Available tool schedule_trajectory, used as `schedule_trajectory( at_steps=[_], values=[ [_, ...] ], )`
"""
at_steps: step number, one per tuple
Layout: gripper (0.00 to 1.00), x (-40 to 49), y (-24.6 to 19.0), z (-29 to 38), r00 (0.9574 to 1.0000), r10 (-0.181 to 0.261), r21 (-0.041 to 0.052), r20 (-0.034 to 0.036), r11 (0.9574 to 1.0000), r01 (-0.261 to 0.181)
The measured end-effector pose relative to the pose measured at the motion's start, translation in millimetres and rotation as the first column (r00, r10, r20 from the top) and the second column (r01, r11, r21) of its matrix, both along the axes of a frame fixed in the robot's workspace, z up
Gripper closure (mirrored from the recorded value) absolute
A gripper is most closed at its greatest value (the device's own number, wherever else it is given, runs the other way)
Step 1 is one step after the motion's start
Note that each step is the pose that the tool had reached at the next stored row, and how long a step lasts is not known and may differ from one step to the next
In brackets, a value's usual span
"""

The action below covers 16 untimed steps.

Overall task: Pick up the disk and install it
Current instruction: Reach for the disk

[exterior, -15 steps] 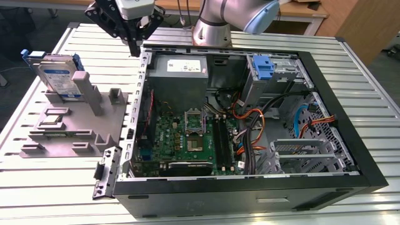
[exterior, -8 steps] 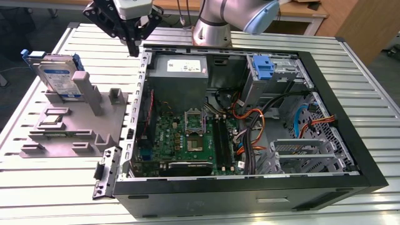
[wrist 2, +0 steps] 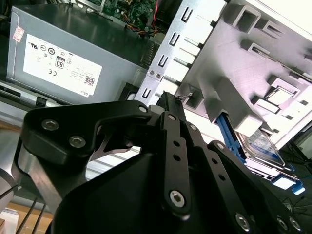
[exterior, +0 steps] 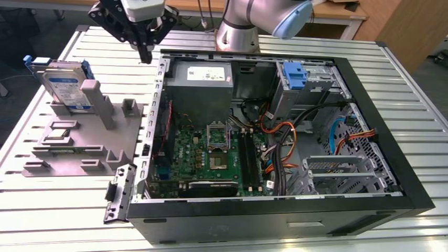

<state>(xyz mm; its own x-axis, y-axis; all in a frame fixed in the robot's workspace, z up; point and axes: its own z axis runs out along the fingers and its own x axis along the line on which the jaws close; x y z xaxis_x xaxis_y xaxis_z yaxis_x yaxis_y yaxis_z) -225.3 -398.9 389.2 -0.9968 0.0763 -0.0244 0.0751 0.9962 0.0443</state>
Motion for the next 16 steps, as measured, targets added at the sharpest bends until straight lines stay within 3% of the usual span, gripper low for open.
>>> schedule_trajectory(
  at_steps=[10,16],
  values=[
    [0.90,-15.9,0.0,-1.1,1.0000,0.000,0.0002,0.0000,1.0000,0.000],
    [0.90,-16.5,0.0,-1.4,1.0000,0.000,0.0007,-0.0001,1.0000,0.000]
  ],
)
